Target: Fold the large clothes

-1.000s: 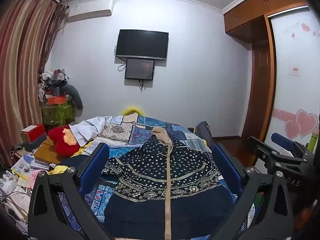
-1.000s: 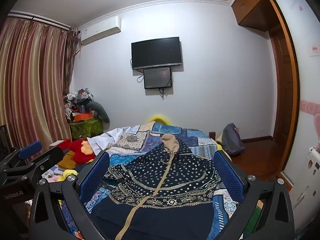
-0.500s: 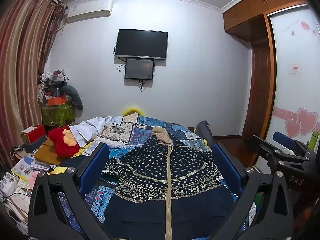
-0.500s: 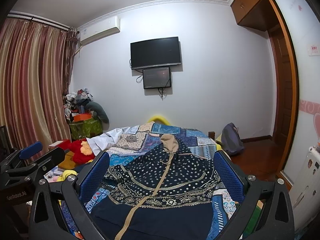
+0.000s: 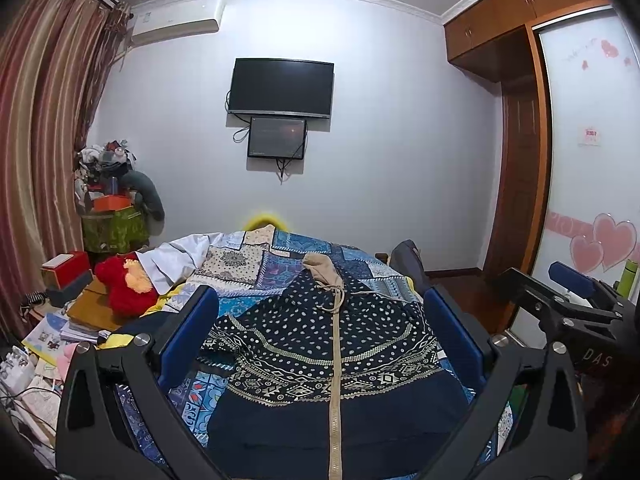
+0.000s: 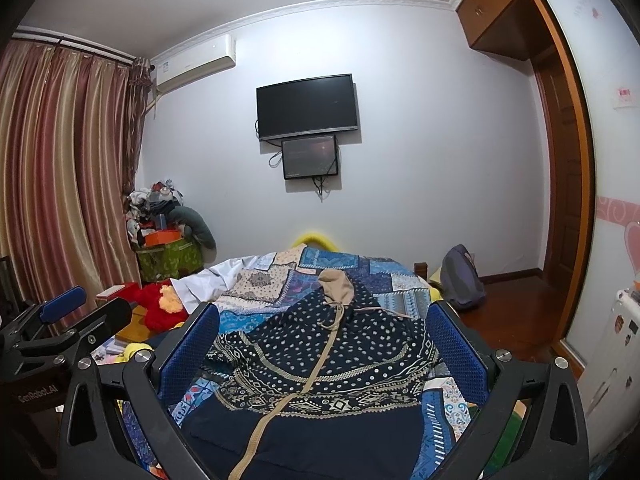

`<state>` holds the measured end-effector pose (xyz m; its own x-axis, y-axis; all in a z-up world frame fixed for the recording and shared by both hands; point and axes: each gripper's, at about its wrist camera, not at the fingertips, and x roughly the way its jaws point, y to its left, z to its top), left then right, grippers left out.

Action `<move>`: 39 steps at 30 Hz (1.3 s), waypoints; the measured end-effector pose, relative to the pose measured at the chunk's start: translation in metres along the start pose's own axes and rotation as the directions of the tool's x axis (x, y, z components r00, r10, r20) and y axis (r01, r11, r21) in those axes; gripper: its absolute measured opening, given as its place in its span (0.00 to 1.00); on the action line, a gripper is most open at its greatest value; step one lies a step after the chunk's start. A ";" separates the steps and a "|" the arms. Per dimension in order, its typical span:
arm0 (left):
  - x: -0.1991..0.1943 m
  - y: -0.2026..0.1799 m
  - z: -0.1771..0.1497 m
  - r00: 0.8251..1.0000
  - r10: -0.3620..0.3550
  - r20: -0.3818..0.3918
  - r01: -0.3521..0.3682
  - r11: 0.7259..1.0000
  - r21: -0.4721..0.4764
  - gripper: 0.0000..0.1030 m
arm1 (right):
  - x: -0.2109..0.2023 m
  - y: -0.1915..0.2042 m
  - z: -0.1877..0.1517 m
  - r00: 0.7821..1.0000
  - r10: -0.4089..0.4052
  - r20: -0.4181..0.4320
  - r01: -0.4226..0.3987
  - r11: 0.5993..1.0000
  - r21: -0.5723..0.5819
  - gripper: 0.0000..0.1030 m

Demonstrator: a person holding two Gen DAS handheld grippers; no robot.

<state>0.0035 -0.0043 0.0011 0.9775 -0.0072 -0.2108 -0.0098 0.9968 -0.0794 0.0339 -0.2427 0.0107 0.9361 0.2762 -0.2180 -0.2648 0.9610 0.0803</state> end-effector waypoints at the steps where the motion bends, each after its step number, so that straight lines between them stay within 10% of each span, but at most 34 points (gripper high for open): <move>1: 0.000 0.000 0.000 1.000 0.000 0.000 0.000 1.000 0.001 1.00 | 0.000 0.000 0.000 1.000 0.000 0.000 0.000 1.000 0.000 1.00; 39: 0.000 0.000 0.000 1.000 -0.001 0.009 0.001 1.000 -0.002 1.00 | -0.001 0.001 0.001 1.000 0.003 0.000 -0.003 1.000 0.002 1.00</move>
<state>0.0037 -0.0046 0.0012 0.9794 -0.0077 -0.2016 -0.0088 0.9967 -0.0812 0.0334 -0.2418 0.0123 0.9354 0.2786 -0.2176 -0.2667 0.9602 0.0830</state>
